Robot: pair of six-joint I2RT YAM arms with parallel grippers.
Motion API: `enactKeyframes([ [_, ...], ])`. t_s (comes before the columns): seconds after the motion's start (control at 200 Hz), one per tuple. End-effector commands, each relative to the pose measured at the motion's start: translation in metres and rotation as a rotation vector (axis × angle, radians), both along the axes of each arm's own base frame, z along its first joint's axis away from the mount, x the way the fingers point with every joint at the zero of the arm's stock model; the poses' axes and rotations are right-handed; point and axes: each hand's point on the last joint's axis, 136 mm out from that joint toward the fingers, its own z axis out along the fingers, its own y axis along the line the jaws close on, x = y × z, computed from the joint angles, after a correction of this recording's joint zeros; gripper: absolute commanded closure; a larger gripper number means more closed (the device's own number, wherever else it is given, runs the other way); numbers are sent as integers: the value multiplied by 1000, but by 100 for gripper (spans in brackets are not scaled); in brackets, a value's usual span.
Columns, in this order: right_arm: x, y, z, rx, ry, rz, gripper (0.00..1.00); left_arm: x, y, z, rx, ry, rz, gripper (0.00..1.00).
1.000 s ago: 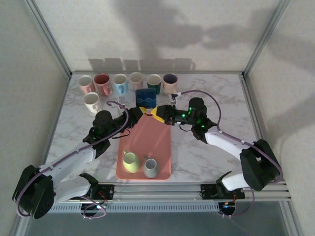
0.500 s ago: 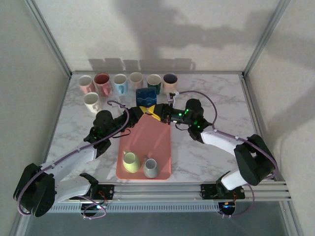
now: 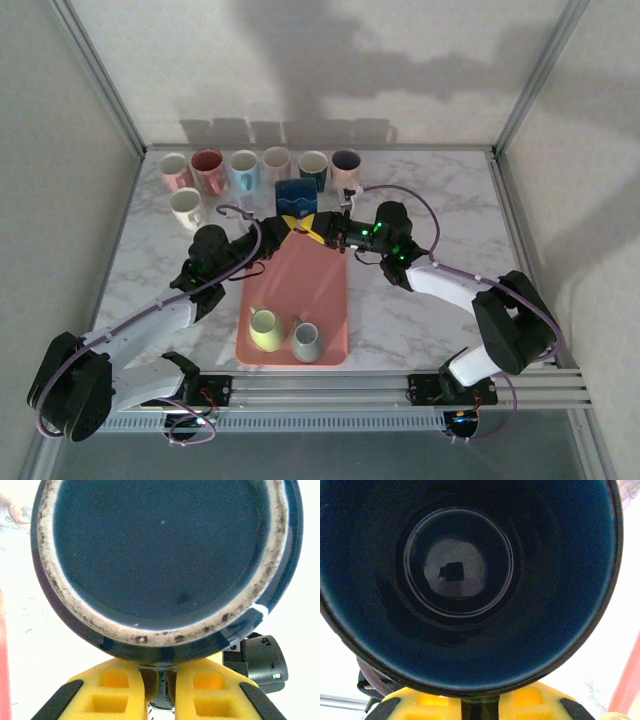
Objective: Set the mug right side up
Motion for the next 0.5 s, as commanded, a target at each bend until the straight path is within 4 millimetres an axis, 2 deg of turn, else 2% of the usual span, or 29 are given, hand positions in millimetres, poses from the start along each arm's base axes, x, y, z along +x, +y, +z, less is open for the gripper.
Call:
enactKeyframes([
  [0.0,4,0,28,27,-95,-36,100,-3,3,23,-25,-101,4,89],
  [0.125,5,-1,31,2,-130,-48,100,-2,5,16,-1,-83,15,64],
  [0.245,4,-3,34,-42,-172,-54,100,-3,8,10,34,-70,29,32],
  [0.491,-1,-17,31,-130,-227,-66,100,-6,26,6,163,-75,77,8],
])
